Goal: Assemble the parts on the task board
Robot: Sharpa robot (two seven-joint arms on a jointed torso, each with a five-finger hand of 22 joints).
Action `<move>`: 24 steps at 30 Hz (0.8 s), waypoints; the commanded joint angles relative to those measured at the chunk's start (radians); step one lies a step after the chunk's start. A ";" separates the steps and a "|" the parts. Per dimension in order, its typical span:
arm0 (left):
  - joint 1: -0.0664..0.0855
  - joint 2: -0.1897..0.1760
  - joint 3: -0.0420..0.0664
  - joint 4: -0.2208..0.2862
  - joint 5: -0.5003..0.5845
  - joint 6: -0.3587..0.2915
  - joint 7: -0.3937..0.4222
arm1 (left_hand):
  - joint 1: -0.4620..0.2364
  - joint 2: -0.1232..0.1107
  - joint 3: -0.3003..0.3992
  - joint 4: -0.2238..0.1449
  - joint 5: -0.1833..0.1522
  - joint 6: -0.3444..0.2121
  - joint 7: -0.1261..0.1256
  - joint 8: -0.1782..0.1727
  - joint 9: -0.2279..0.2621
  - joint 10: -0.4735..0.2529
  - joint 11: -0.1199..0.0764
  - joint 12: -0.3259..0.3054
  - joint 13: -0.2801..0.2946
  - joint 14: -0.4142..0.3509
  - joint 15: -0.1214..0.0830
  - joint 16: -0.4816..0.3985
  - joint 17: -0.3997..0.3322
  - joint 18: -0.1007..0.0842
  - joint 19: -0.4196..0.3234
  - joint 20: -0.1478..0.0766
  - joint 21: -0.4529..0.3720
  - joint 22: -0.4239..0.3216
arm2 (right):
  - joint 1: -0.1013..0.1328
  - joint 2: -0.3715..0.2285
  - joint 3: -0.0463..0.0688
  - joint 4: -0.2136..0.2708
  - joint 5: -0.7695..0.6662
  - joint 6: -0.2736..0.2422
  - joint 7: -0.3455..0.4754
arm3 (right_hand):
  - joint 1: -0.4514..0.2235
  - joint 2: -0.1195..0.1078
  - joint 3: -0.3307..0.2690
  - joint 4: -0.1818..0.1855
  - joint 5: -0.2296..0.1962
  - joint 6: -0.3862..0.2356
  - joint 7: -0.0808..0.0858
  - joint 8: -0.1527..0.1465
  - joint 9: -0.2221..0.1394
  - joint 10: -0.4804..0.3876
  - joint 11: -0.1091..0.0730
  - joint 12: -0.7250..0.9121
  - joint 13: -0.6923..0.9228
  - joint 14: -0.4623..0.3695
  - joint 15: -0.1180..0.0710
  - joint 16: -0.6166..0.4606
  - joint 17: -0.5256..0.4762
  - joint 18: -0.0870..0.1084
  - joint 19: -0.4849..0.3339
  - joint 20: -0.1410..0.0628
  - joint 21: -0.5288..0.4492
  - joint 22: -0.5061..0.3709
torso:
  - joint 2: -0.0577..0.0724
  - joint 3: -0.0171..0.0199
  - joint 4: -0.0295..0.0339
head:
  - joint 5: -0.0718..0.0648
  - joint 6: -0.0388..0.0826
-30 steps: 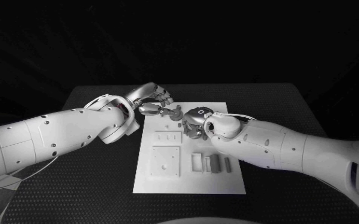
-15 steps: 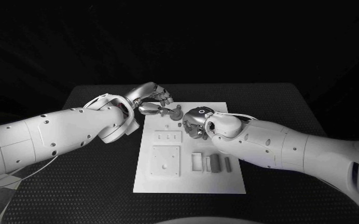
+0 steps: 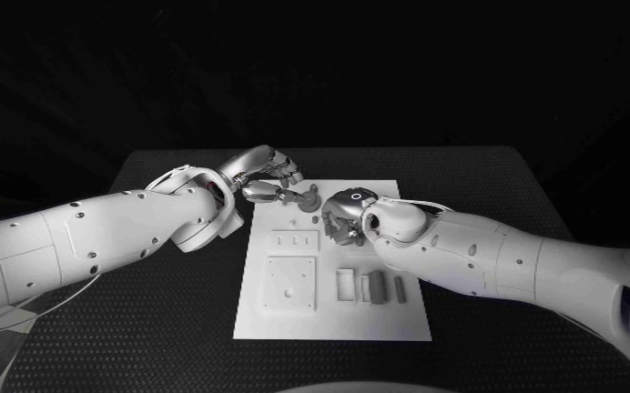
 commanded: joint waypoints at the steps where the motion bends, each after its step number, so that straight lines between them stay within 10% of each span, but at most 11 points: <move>1: 0.002 0.000 0.001 0.003 0.005 0.012 -0.001 | 0.004 0.004 -0.002 0.003 0.004 0.005 0.000 0.002 -0.001 0.000 0.003 0.003 0.001 -0.001 0.001 -0.002 0.002 -0.015 0.006 -0.002 -0.003 -0.001 | -0.004 -0.003 -0.003 -0.003 0.003 0.013 0.003 | -0.001 -0.017 -0.010 0.000 -0.005 0.002 0.014 -0.006 -0.005 -0.006 0.006 0.004 -0.002 -0.005 0.005 0.006 -0.002 0.006 -0.003 -0.001 0.003 0.016 | 0.000 0.0003 0.0003 | -0.001 0.000; 24: 0.001 0.006 0.001 -0.001 0.006 0.008 -0.006 | 0.008 0.008 0.000 0.002 0.004 0.004 0.001 0.002 -0.001 -0.001 0.003 0.004 0.002 0.000 0.001 -0.003 0.003 -0.015 0.008 -0.002 -0.004 -0.002 | -0.004 -0.001 -0.003 -0.003 0.013 0.014 -0.006 | 0.001 0.007 -0.025 0.030 -0.004 0.060 -0.005 0.033 0.010 0.000 -0.011 0.013 -0.005 -0.003 -0.008 0.011 -0.002 0.006 -0.001 -0.003 0.005 0.016 | 0.002 -0.0017 0.0011 | -0.005 -0.004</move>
